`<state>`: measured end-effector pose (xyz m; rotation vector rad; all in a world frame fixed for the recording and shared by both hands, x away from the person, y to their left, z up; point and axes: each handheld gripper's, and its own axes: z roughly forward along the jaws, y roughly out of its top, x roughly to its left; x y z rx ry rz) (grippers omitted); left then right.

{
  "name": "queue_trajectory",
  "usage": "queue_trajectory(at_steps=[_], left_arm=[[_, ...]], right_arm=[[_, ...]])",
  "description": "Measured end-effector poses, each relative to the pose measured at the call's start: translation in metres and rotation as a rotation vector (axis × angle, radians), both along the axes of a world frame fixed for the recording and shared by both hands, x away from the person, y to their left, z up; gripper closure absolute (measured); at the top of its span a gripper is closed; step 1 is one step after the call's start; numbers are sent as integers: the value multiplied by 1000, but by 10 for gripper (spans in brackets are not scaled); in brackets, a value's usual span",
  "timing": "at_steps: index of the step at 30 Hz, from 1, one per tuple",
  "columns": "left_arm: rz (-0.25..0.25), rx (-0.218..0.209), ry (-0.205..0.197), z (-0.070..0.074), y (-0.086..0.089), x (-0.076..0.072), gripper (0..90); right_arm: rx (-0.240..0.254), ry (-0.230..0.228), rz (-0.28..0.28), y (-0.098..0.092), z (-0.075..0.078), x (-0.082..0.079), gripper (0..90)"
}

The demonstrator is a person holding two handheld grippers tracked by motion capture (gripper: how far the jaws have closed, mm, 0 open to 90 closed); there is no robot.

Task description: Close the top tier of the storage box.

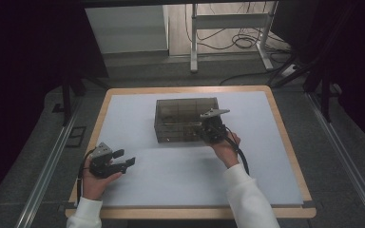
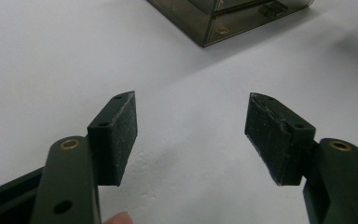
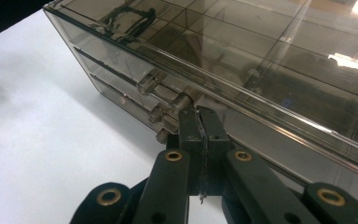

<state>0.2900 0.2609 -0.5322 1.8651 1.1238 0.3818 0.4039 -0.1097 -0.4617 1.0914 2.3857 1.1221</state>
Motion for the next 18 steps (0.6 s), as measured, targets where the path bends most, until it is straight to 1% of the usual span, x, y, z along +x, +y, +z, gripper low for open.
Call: queue_trajectory(at_steps=[6,10,15,16,18], left_arm=[[-6,4,0,0,-2,0,343],[-6,4,0,0,-2,0,343],[-8,6,0,0,-3,0,344],[-8,6,2,0,-4,0,343],[-12,9,1,0,-4,0,343]], right_arm=[[7,-10,1,-6,3,-6,896],[11,-17,14,-13,4,-11,892],[7,-27,25,-27,4,-23,826],[7,-32,27,-30,4,-25,800],[1,-35,35,-36,4,-31,719]])
